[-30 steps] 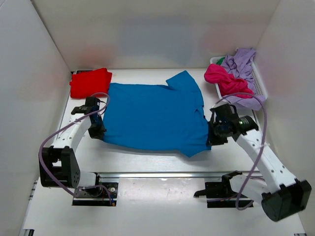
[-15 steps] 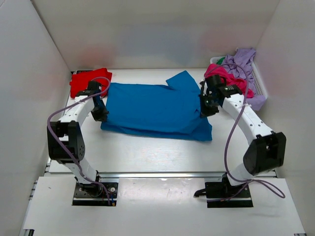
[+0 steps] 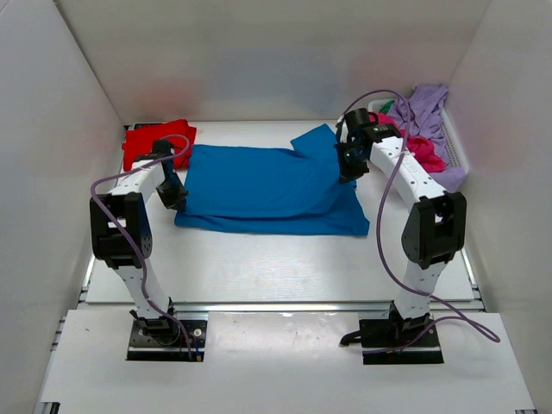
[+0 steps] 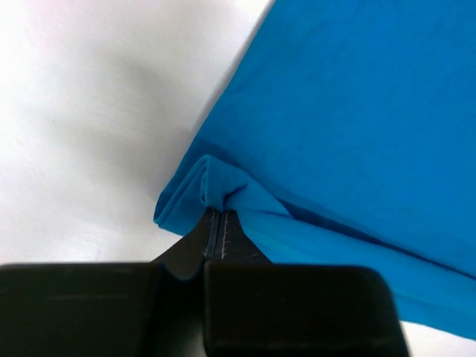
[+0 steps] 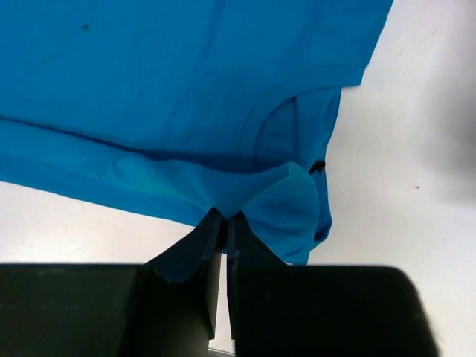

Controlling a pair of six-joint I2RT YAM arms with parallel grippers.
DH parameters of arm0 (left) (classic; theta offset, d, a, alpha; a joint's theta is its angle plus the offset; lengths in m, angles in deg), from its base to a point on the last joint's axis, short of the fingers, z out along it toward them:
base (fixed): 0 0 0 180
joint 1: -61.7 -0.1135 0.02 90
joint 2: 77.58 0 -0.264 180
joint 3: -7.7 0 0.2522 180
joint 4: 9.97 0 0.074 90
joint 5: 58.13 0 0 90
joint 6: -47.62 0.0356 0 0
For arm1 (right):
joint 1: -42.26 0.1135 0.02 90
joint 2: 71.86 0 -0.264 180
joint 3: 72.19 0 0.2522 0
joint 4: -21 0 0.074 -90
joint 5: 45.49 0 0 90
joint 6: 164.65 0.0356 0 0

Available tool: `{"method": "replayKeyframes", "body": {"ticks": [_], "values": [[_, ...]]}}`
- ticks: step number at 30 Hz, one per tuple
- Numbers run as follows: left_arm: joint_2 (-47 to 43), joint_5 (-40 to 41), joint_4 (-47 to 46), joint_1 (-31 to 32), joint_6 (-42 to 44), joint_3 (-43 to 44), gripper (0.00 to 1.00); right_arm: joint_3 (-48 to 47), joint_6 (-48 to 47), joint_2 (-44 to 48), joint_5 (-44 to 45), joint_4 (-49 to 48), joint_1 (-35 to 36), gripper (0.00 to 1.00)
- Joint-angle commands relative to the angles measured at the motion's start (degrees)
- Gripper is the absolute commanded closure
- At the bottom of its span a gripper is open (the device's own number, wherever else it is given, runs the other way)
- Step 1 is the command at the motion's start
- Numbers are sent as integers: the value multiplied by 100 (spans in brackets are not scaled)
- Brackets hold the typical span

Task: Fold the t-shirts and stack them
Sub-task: Fold the flattened tshirt in 1/3 of the way

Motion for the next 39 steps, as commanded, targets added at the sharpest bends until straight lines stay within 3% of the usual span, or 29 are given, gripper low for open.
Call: {"method": "replayKeyframes", "body": {"ticks": [1, 9, 18, 28, 31, 35, 37, 39], "values": [[83, 27, -209, -66, 19, 390, 100, -447, -110, -271, 98, 21, 11, 100], [522, -130, -95, -66, -33, 979, 100, -887, -277, -764, 283, 109, -129, 100], [1076, -105, 758, -13, 336, 2121, 100, -1695, -374, -1036, 335, 320, -129, 99], [1313, -69, 635, 5, 363, 1911, 100, -2180, -400, -1573, 318, 224, -94, 100], [1358, -104, 399, 5, 320, 1885, 85, -2285, -383, -1696, 625, 31, -76, 94], [1331, -9, 230, -74, 249, 2131, 53, -2671, -295, -1863, 1361, -67, -76, 67], [1244, 246, 370, -135, 248, 2481, 47, -3162, -128, -1889, 1688, 143, -120, 51], [1138, 457, 520, -179, 318, 2614, 42, -3121, 47, -1654, 1881, 153, -207, 45]]}}
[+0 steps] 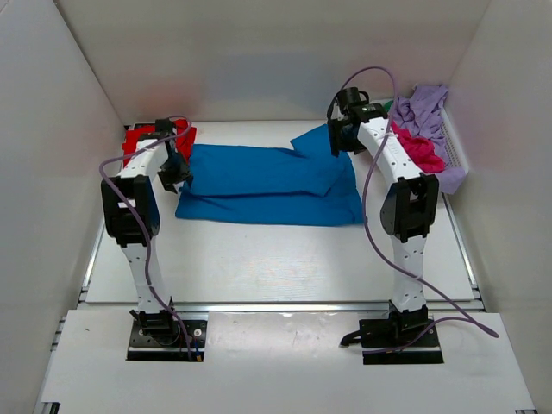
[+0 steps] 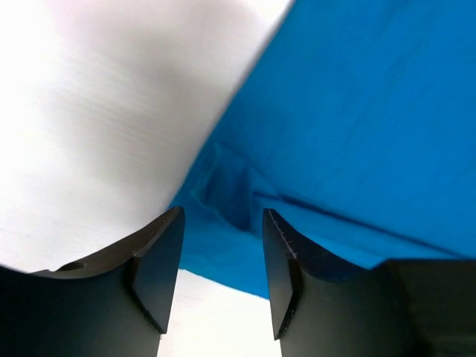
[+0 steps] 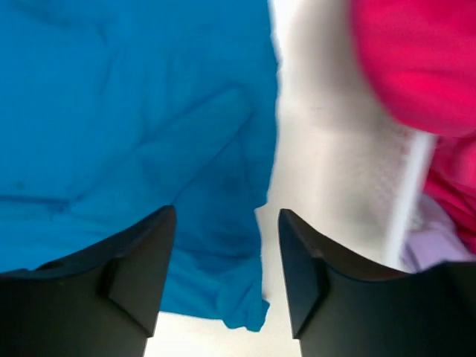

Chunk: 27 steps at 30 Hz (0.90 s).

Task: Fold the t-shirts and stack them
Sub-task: Fold the flattened tshirt in 1/3 of the way

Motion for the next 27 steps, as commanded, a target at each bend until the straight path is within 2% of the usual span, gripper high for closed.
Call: {"method": "replayKeyframes", "body": {"ticks": [1, 3, 5, 9, 13, 14, 18, 22, 27], "values": [[-479, 434, 216, -132, 172, 396, 42, -227, 293, 620, 680, -85, -155, 43], [-541, 460, 376, -141, 270, 256, 45, 81, 450, 884, 506, 2, -287, 43], [-812, 495, 438, -88, 436, -400, 46, 825, 618, 1184, 294, 91, -411, 46], [-1375, 338, -9, 87, 489, -1877, 48, 2523, 776, 2080, 40, -348, -464, 48], [-1728, 293, -379, 114, 367, -2671, 45, 3867, 1031, 2773, -154, -646, -420, 48], [-1806, 354, -458, 288, 314, -2837, 45, 4201, 1127, 2914, -207, -726, -420, 47], [-2114, 460, -757, 430, -2, -3049, 45, 5046, 1417, 3398, -453, -955, -393, 43], [-2395, 627, -1082, 440, -318, -3094, 41, 5574, 1716, 3663, -532, -1227, -305, 41], [-2046, 759, -1075, 396, -407, -2805, 35, 5717, 1840, 3611, -691, -1351, -235, 40]]}}
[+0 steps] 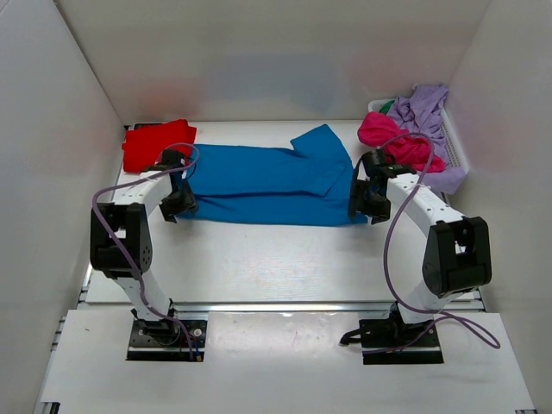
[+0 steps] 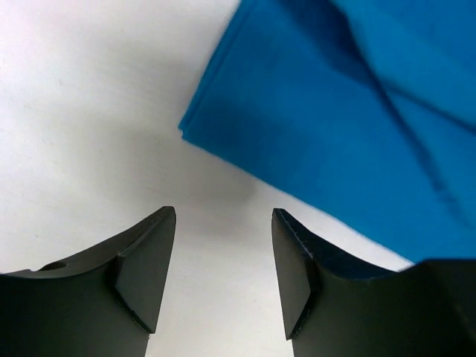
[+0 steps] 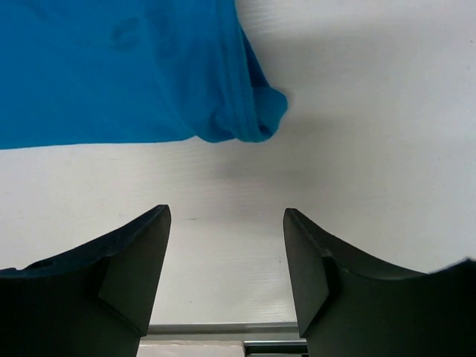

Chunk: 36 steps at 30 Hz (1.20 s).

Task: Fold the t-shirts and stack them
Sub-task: Fold the flattened tshirt in 1/3 of the way

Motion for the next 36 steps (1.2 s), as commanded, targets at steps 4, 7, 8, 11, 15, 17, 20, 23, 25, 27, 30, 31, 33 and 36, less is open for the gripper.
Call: {"method": "replayKeyframes", "body": {"ticks": [4, 7, 8, 11, 15, 17, 20, 23, 25, 27, 30, 31, 33, 36], "values": [[532, 498, -184, -34, -241, 355, 36, -74, 198, 40, -186, -393, 97, 30], [620, 542, -455, -105, -294, 267, 39, 83, 312, 128, -151, -533, 80, 25], [655, 551, -570, -105, -381, 259, 39, 180, 374, 189, -186, -525, 115, 25], [726, 630, -676, -79, -443, 285, 41, 444, 488, 208, -213, -683, 71, 29], [963, 762, -799, -53, -426, 355, 49, 786, 716, 147, -90, -1130, 80, 34], [990, 692, -878, -35, -408, 294, 66, 892, 813, 94, -46, -1437, 36, 34], [964, 700, -888, -53, -399, 180, 93, 779, 893, -143, 7, -1702, -104, 34], [893, 675, -791, -61, -338, -4, 100, 384, 841, -564, 16, -1712, -219, 35], [770, 648, -861, -131, -303, -119, 100, 94, 744, -855, 16, -1624, -219, 54], [717, 595, -792, -114, -268, -189, 100, -223, 682, -1162, 25, -1431, -193, 76], [621, 543, -607, -53, -162, -294, 100, -145, 638, -1216, 59, -1343, -114, 100], [560, 542, -519, -26, -119, -347, 100, -40, 647, -1181, 51, -1317, -87, 100], [454, 455, -370, -35, -65, -417, 100, 145, 647, -1015, 86, -1246, -52, 100], [182, 393, 69, 79, 92, -593, 100, 399, 516, -690, 157, -975, -52, 100]]}}
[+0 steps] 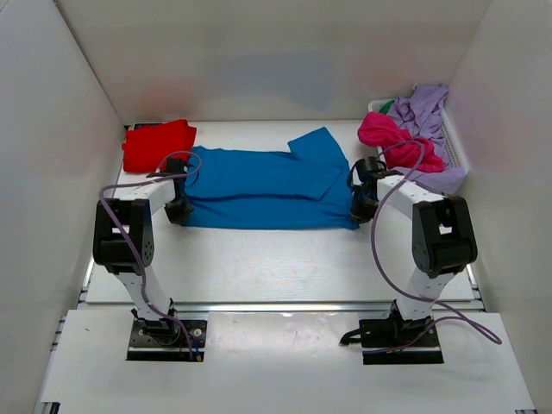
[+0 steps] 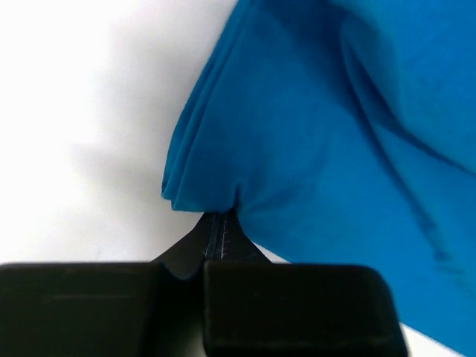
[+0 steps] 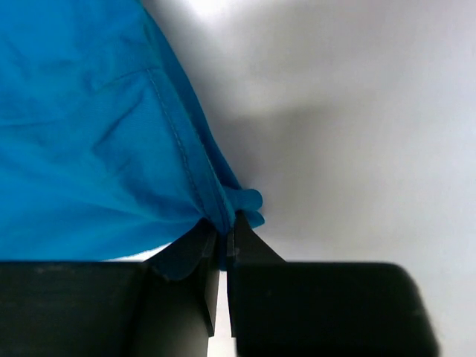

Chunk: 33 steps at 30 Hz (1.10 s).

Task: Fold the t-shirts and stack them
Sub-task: Fold the flattened tshirt in 1/3 of the way

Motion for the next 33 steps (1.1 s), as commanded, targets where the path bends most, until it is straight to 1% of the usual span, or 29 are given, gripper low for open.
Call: {"method": "replayKeyframes", "body": {"ticks": [1, 6, 7, 9, 12, 15, 16, 17, 18, 19, 20, 21, 23, 25, 26, 27, 29, 30, 32, 33], "values": [[-367, -101, 1062, 66, 298, -308, 100, 284, -232, 561, 202, 490, -21, 100], [-833, -259, 1818, 49, 737, -606, 100, 539, -663, 1027, 202, 1150, -118, 100], [-895, -268, 1846, 66, 764, -641, 100, 592, -725, 1124, 202, 1325, -162, 100], [-1210, -312, 2012, 66, 826, -921, 100, 759, -752, 1291, 255, 1615, -110, 100], [-1545, -435, 2004, 136, 844, -1186, 100, 996, -568, 1756, 220, 1949, -83, 100], [-1713, -392, 2170, 303, 782, -1099, 100, 1312, -453, 2204, -7, 2117, -83, 100], [-1791, -409, 2249, 330, 765, -1081, 94, 1400, -436, 2310, -95, 2152, -109, 96], [-1809, -470, 2302, 373, 773, -1090, 78, 1436, -435, 2390, -88, 2161, -136, 91], [-1914, -505, 2329, 374, 765, -1133, 67, 1506, -435, 2451, -27, 2188, -153, 76], [-2080, -532, 2338, 348, 756, -1168, 63, 1515, -435, 2504, 0, 2249, -197, 67], [-2160, -549, 2356, 321, 747, -1169, 56, 1507, -479, 2592, 105, 2284, -224, 56], [-2361, -602, 2338, 295, 729, -1160, 50, 1376, -488, 2645, 219, 2302, -233, 46], [-2582, -611, 2417, 137, 659, -994, 44, 1007, -471, 2768, 351, 2442, -180, 38], [-2679, -620, 2548, 57, 676, -495, 43, 280, -505, 2725, 553, 2548, -31, 38], [-2593, -585, 2558, 23, 624, -196, 42, -89, -584, 2585, 545, 2418, 4, 38], [-2522, -515, 2410, 5, 580, -54, 42, -215, -620, 2540, 528, 2321, 5, 39], [-2067, -479, 2146, 57, 536, 542, 46, -697, -716, 2129, 484, 1612, 101, 42], [-1899, -427, 1997, 66, 466, 719, 47, -786, -682, 2031, 484, 1460, 110, 45], [-1137, -365, 1760, 101, 396, 1307, 49, -1312, -673, 1383, 475, 1065, 110, 46], [-941, -365, 1662, 58, 369, 1449, 50, -1436, -681, 1232, 545, 1037, 128, 45]]}}
